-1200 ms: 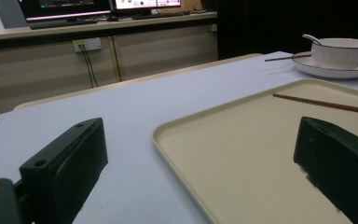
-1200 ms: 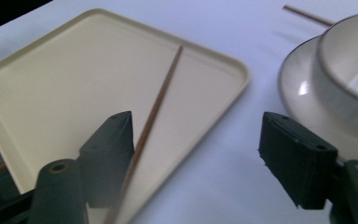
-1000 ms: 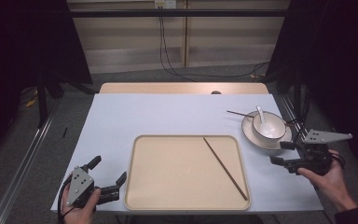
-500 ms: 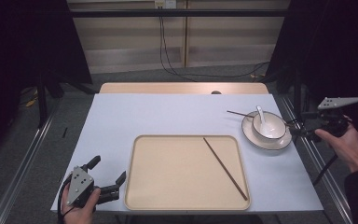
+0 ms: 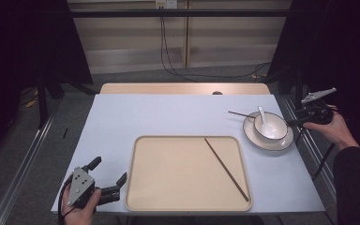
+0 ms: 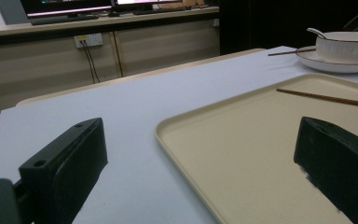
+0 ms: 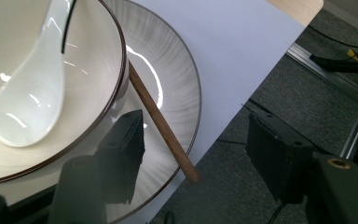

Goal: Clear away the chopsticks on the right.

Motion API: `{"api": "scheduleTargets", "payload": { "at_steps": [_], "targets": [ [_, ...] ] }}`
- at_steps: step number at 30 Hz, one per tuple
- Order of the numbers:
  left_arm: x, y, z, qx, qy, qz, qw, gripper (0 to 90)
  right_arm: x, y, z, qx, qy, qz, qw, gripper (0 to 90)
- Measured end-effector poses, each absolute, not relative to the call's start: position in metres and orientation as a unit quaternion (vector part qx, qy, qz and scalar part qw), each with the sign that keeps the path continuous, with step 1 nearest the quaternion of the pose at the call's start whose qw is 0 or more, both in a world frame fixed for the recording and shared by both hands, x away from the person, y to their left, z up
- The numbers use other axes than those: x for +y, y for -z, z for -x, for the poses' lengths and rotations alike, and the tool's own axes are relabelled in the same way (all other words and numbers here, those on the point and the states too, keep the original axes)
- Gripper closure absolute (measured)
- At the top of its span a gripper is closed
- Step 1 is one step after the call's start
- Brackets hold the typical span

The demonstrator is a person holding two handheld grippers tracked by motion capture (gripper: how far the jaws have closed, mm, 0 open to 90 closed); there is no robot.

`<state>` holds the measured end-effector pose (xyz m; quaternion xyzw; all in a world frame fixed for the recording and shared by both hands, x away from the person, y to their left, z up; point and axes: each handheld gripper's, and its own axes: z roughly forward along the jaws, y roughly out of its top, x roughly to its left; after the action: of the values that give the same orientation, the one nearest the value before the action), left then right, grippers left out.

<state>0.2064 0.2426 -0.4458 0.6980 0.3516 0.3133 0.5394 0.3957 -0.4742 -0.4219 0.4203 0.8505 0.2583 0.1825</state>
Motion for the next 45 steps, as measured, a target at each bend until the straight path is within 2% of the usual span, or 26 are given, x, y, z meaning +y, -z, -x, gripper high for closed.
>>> {"api": "scheduleTargets", "payload": {
  "at_steps": [3, 8, 11, 25, 36, 43, 45],
  "targets": [
    [0.243, 0.446, -0.206, 0.351, -0.314, -0.698, 0.54, 2.4, -0.468, 0.427, -0.4, 0.86, -0.252, -0.406, 0.178, 46.6],
    [0.243, 0.446, -0.206, 0.355, -0.314, -0.695, 0.54, 2.3, -0.464, 0.429, -0.402, 0.875, -0.251, -0.376, 0.173, 61.4],
    [0.243, 0.447, -0.207, 0.352, -0.305, -0.703, 0.538, 2.2, -0.461, 0.429, -0.404, 0.884, -0.248, -0.361, 0.165, 65.8],
    [0.244, 0.447, -0.206, 0.35, -0.303, -0.703, 0.539, 2.0, -0.451, 0.444, -0.412, 0.9, -0.223, -0.346, 0.142, 69.5],
    [0.244, 0.446, -0.206, 0.347, -0.305, -0.699, 0.546, 1.8, -0.454, 0.451, -0.41, 0.896, -0.241, -0.349, 0.131, 84.3],
    [0.245, 0.446, -0.206, 0.347, -0.31, -0.701, 0.541, 1.8, -0.454, 0.449, -0.41, 0.896, -0.236, -0.355, 0.123, 84.7],
    [0.246, 0.446, -0.206, 0.34, -0.309, -0.703, 0.543, 1.8, -0.457, 0.446, -0.41, 0.891, -0.234, -0.366, 0.133, 84.7]
  ]
}}
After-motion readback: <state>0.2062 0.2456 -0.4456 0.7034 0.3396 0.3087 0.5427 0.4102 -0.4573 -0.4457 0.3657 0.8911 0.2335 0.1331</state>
